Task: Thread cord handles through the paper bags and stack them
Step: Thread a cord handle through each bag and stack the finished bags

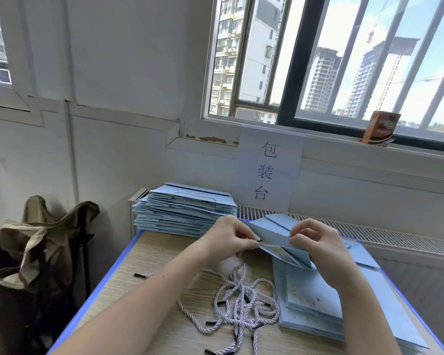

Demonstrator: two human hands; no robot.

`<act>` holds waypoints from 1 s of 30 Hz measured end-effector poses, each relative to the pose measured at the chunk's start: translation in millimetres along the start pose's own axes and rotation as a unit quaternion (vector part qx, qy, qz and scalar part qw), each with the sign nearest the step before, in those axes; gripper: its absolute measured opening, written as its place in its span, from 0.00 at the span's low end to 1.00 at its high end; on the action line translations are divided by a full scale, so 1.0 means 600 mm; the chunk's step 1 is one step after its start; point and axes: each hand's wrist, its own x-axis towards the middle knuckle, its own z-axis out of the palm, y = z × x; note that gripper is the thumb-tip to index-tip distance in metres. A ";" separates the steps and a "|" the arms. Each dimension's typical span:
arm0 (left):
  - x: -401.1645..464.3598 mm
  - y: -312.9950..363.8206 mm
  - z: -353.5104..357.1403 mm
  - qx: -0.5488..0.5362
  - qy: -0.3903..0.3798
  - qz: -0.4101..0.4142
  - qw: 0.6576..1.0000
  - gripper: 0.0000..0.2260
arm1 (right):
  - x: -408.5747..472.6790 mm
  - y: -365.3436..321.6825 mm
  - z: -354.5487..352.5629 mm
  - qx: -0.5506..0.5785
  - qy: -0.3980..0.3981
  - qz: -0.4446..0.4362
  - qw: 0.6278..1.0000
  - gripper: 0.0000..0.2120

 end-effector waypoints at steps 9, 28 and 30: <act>-0.006 0.008 0.036 0.006 -0.016 0.044 0.999 0.06 | 0.001 0.007 0.008 -0.045 -0.027 -0.004 0.999 0.05; -0.007 -0.011 0.043 0.227 0.128 0.075 0.963 0.05 | -0.001 0.005 0.012 -0.038 -0.074 0.002 0.996 0.07; -0.009 -0.009 0.044 0.244 0.138 0.103 0.954 0.05 | 0.001 0.006 0.012 -0.037 -0.077 0.000 0.996 0.07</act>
